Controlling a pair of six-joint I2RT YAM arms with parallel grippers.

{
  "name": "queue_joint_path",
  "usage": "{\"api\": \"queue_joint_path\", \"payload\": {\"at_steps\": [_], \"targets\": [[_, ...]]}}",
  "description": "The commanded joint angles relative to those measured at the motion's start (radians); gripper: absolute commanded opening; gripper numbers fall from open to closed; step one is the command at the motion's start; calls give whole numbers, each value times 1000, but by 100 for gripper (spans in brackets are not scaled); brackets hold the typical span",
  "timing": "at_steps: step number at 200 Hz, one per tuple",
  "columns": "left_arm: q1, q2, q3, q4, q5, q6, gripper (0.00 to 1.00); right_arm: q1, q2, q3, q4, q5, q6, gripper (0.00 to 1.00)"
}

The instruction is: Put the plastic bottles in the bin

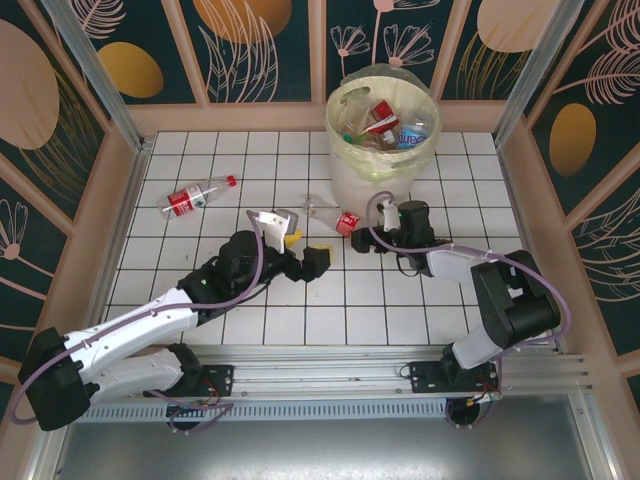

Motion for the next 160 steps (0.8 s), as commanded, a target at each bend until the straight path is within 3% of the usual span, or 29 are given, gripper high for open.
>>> {"api": "queue_joint_path", "payload": {"at_steps": [1, 87, 126, 160], "targets": [[-2, -6, 26, -7, 17, 10, 99, 39, 15, 30, -35, 61, -43, 92], [-1, -23, 17, -8, 9, 16, 99, 155, 110, 141, -210, 270, -100, 72], [-2, -35, 11, -16, -1, 17, 98, 211, 168, 177, -259, 316, -120, 71], [-1, -50, 9, -21, -7, 15, 99, 232, 188, 187, -268, 339, -124, 61]]}}
